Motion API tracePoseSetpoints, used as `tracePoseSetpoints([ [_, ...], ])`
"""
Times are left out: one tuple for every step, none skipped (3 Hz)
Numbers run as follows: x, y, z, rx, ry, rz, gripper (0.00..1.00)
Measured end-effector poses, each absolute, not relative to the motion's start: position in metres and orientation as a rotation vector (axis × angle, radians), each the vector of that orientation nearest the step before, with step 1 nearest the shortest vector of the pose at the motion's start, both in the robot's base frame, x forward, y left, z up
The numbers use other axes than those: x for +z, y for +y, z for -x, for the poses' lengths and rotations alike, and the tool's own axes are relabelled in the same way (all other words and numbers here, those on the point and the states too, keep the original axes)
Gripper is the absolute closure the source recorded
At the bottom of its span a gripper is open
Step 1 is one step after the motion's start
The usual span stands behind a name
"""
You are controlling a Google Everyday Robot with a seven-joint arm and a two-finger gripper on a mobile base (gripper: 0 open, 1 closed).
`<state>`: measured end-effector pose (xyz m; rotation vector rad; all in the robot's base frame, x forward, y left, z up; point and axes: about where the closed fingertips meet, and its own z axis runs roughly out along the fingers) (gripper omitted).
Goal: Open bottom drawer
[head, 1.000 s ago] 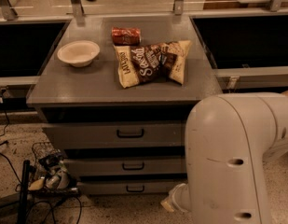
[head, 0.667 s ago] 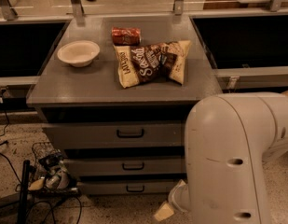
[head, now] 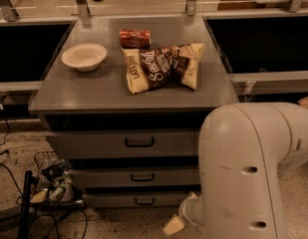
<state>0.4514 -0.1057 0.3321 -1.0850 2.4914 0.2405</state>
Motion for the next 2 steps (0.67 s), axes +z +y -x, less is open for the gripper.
tracePoseSetpoints([
  [0.3135,-0.0979,-0.4615,0.291,2.467,1.071,0.0],
  [0.3051,-0.0929,-0.4683,0.31,2.45,1.068,0.0],
])
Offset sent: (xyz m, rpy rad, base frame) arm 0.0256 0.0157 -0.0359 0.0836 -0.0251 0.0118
